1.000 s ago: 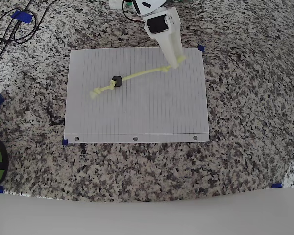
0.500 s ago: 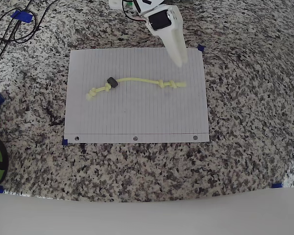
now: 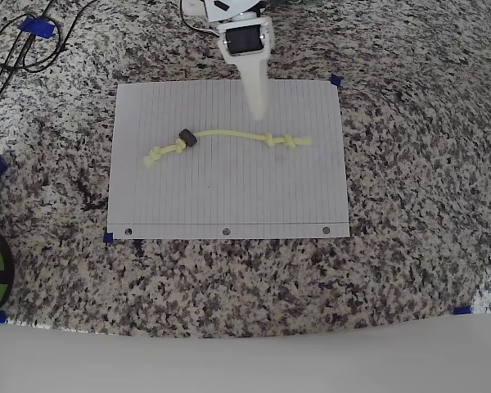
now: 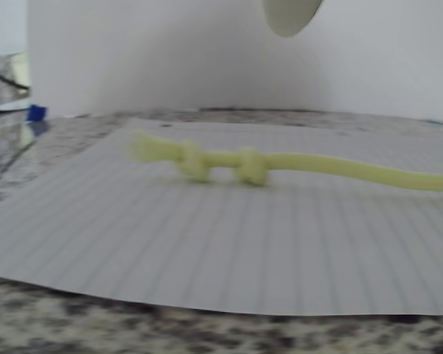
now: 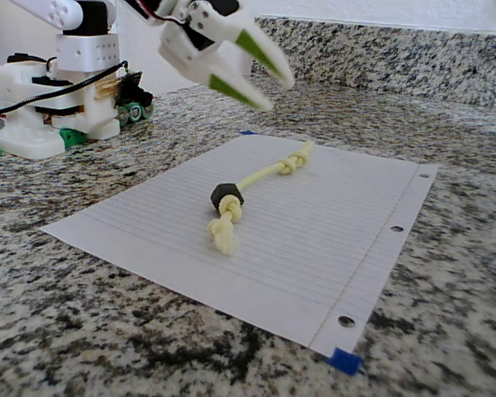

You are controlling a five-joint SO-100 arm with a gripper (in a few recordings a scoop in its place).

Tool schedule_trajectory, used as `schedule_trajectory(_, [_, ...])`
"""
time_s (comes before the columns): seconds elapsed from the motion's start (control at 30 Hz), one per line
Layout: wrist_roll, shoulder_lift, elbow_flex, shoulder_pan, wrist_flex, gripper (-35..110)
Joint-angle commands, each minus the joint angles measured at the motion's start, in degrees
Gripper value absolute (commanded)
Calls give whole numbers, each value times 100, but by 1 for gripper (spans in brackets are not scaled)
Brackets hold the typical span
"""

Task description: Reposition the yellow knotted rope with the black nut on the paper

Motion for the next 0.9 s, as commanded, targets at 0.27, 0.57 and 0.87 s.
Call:
schedule_trajectory(0.27, [2312,-2417,-2470,1151,2338,51])
schedule_trajectory(0.57, [4456,-4245,-4333,1731,2988,50])
schedule_trajectory(0.87, [5607,-5335,-5150,2329,3059,50])
